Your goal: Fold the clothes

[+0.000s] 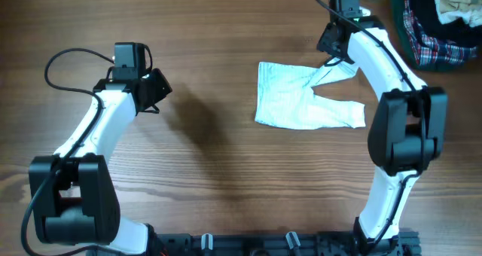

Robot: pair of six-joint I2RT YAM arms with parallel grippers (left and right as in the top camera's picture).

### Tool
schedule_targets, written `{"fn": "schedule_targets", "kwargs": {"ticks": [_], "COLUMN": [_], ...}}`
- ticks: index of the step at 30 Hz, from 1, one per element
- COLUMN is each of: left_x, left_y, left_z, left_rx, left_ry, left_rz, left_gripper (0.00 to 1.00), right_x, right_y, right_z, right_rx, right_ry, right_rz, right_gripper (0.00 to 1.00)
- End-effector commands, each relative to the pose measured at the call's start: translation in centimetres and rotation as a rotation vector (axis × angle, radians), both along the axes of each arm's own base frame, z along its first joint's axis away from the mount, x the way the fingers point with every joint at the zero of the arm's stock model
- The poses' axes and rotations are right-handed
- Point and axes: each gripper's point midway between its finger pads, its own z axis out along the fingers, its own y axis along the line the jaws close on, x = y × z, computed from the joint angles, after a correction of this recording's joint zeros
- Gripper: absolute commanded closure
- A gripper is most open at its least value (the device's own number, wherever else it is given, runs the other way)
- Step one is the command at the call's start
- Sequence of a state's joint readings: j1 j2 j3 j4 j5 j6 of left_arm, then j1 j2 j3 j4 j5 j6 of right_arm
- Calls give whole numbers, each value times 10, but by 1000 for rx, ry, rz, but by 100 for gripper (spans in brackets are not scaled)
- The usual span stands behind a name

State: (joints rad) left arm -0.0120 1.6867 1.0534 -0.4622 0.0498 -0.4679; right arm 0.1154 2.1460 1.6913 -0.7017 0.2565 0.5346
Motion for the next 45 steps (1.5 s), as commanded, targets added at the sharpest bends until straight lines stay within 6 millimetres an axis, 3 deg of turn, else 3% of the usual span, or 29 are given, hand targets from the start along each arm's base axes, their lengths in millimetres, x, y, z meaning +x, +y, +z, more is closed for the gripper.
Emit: {"fn": "schedule_targets", "kwargs": {"ticks": [1, 7, 12, 14, 17, 19, 20, 25, 28, 31, 35, 36, 38, 40, 41, 42, 45], "left_x": [-1, -1, 1, 1, 2, 2, 2, 2, 2, 2, 2, 2, 2, 1, 1, 0, 3], "left_y": [1, 1, 1, 1, 1, 1, 1, 1, 1, 1, 1, 1, 0, 0, 0, -3, -36], "left_z": [-1, -1, 0, 0, 1, 1, 1, 1, 1, 1, 1, 1, 1, 0, 0, 0, 8], "left_rx": [4, 5, 5, 5, 5, 5, 5, 5, 5, 5, 4, 4, 4, 4, 4, -9, -94], "left_ry": [-3, -4, -11, -14, -18, -18, -18, -17, -17, -17, -17, -17, -16, -14, -13, -11, -61], "left_rz": [-15, -15, -15, -15, -15, -15, -15, -16, -16, -16, -15, -16, -16, -16, -16, -35, -269], "left_gripper": [95, 95, 95, 95, 95, 95, 95, 95, 94, 94, 94, 95, 94, 95, 95, 95, 95], "right_x": [-1, -1, -5, -6, -5, -6, -4, -2, -20, -39, -64, -65, -64, -65, -65, -62, -50], "right_y": [-2, -6, -23, -23, -23, -22, -19, 1, 18, 11, -26, -38, -53, -65, -69, -60, -30], "right_z": [-26, -47, -67, -69, -68, -61, -53, -4, 6, 0, -6, -6, -6, -6, -6, -6, 1], "right_rx": [-27, -37, -47, -48, -49, -44, -29, 82, 195, 258, 271, 258, 246, 225, 221, 252, 363], "right_ry": [43, 75, 120, 126, 125, 123, 110, 35, 86, 163, 256, 255, 243, 241, 242, 239, 185], "right_rz": [-6, -2, -11, -11, -6, 7, 17, 74, 134, 72, -35, -58, -88, -104, -95, -16, 221], "right_gripper": [43, 46, 60, 63, 76, 92, 96, 96, 96, 96, 96, 87, 50, 26, 23, 26, 29]}}
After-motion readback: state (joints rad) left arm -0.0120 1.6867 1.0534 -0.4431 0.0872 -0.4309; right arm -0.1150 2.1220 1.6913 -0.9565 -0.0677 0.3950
